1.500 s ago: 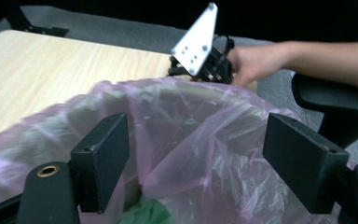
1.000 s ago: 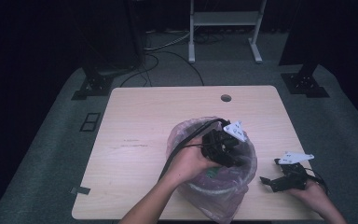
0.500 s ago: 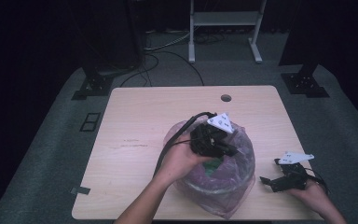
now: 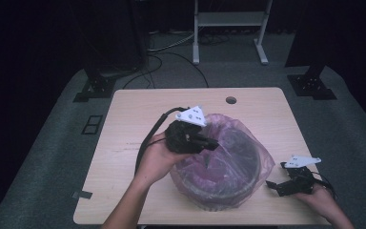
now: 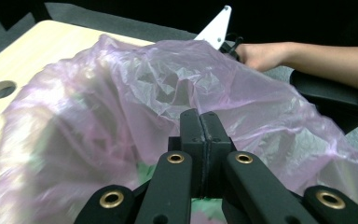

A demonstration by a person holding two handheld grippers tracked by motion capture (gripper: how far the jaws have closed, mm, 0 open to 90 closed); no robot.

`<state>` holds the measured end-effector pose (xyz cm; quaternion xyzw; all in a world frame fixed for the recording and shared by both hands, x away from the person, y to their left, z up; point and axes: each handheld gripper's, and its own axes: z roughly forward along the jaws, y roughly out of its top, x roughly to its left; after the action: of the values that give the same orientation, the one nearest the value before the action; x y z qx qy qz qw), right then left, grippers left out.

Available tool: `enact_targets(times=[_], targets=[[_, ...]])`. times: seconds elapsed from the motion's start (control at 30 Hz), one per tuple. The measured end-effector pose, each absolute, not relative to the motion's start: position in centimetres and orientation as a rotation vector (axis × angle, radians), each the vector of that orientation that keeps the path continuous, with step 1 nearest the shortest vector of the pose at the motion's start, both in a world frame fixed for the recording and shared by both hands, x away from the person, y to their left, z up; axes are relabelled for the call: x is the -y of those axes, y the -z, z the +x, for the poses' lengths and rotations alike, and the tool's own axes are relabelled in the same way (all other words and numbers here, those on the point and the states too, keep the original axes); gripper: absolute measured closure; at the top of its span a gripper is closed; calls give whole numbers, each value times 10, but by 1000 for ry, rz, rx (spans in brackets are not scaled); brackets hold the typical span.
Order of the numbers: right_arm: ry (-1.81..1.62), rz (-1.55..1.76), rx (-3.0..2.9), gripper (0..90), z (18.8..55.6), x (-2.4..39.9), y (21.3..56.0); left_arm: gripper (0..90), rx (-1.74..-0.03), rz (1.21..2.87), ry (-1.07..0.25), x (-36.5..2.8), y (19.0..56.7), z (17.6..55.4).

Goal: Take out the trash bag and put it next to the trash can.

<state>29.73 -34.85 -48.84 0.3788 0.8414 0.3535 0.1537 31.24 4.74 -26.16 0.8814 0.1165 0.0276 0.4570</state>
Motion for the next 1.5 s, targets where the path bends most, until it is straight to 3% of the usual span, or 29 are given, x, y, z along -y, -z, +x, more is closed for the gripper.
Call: enact_targets(times=[1.0, 1.3, 1.5], targets=[[-1015, 1086, -2411, 0, 297, 348, 488, 896, -548, 2104, -149, -170, 276, 301], [-1014, 1086, -2411, 0, 297, 348, 488, 893, -592, 2150, -112, -180, 298, 299], [-1014, 1087, -2411, 0, 297, 348, 488, 819, -574, 2156, -107, -175, 300, 299]])
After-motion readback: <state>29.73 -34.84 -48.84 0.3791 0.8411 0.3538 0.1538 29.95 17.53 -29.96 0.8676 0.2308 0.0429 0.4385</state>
